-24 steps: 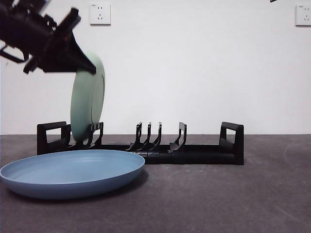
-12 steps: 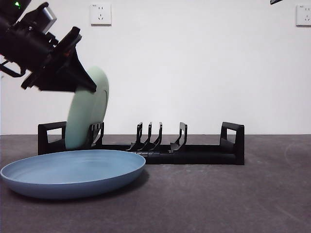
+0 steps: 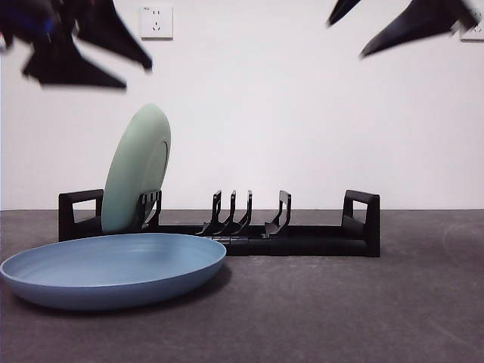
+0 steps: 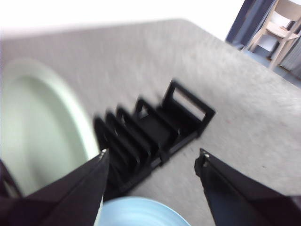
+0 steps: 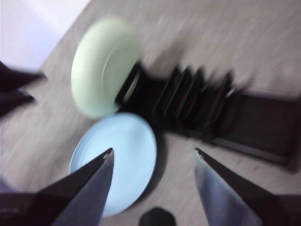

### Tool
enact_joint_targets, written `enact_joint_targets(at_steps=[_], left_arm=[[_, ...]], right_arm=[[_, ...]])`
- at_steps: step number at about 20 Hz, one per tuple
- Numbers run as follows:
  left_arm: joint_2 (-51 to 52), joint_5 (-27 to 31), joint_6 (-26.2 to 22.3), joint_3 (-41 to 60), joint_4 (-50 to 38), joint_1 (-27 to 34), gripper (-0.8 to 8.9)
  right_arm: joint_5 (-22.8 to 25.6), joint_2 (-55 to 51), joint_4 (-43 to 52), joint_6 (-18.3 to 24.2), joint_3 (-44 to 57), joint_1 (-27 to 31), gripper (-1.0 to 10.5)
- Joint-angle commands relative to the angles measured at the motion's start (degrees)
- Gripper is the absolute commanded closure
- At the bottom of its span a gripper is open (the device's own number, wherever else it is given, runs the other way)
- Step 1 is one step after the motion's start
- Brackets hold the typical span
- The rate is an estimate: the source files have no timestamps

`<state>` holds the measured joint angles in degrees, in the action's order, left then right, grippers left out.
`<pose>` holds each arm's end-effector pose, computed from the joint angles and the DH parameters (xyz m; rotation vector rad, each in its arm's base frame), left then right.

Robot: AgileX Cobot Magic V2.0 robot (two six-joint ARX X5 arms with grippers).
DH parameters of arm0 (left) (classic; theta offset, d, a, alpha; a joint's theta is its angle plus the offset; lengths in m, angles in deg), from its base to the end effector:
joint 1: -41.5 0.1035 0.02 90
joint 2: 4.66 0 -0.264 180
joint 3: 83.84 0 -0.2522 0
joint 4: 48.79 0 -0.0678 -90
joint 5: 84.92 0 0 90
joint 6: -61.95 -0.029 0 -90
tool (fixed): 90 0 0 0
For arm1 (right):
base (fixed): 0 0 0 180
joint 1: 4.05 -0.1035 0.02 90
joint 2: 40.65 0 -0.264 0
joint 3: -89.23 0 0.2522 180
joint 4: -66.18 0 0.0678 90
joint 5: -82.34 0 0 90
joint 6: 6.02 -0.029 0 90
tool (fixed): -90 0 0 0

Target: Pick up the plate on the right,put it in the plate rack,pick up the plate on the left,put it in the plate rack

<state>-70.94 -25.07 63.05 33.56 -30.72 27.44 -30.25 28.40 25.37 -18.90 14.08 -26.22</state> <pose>0.2407 -0.0753 0.2946 -0.0725 0.3926 -0.7585 0.2311 0.1062 0.3230 0.2088 0.7034 0.6836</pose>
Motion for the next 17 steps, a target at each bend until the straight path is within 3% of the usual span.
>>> enact_joint_targets(at_steps=[1,5,8,10,17], left_arm=[[6.4,6.5,-6.8,-0.8,3.8,-2.1,4.93],[15.4,23.9,-16.0,-5.9,16.3,-7.9,4.94],[17.6,32.9,-20.4,-11.4,23.1,-12.1,4.95],[17.7,36.3,-20.9,-14.4,25.4,-14.1,4.95],[17.5,36.7,-20.9,-15.4,26.0,-15.7,4.99]], right_arm=[[-1.5,4.0,0.1,-0.3,-0.1,-1.7,6.7],[-1.4,13.3,2.6,-0.3,-0.1,-5.7,6.7],[-1.4,20.4,6.3,-0.7,-0.1,-7.9,6.7],[-1.4,25.1,8.8,-1.2,-0.1,-9.2,6.7],[-3.4,37.5,14.3,-2.5,-1.1,-12.0,6.7]])
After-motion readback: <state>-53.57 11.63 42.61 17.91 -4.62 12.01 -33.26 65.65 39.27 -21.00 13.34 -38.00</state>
